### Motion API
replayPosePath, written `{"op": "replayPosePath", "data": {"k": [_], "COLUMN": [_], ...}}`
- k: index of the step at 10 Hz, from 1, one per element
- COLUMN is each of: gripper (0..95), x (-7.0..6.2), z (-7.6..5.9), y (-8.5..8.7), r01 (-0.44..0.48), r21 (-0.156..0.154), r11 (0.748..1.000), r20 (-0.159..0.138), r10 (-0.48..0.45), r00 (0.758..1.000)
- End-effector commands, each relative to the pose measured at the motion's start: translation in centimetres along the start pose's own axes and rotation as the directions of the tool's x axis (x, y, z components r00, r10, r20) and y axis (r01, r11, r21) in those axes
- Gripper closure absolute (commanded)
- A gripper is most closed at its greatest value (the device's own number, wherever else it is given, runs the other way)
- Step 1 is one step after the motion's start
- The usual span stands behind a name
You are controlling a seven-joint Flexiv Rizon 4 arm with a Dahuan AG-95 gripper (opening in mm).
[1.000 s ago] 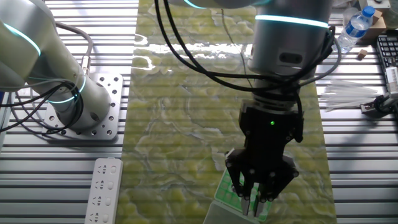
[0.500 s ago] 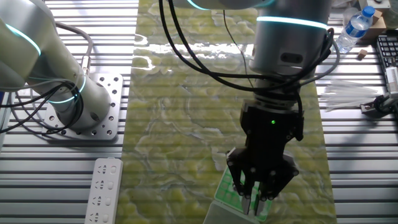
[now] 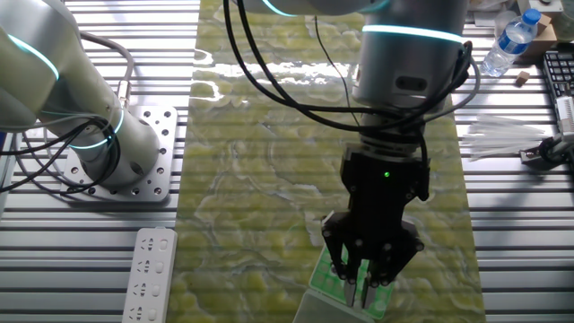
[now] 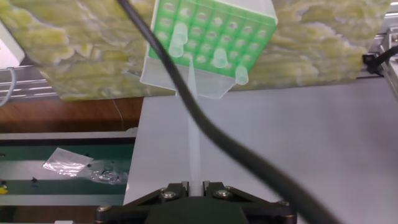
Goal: Insert a large pipette tip into the holder for large pipette tips
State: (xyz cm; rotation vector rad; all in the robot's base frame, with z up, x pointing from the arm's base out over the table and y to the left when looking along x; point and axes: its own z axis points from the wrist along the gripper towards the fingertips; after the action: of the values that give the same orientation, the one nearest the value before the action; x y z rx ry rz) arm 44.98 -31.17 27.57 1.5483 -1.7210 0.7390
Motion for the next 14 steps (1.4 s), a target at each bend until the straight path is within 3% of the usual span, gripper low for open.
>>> {"op": "replayPosePath", "data": {"k": [1,14], "gripper": [95.0,95.0], "x": [-0.06,-0.77], "z": [0.04,0.12], "y": [-0.01,0.28], "r01": [0.002,-0.001], "r21": [0.002,0.010], "r11": [1.000,1.000], "r20": [-0.002,-0.025], "r10": [-0.002,0.001], "r00": [1.000,1.000]}}
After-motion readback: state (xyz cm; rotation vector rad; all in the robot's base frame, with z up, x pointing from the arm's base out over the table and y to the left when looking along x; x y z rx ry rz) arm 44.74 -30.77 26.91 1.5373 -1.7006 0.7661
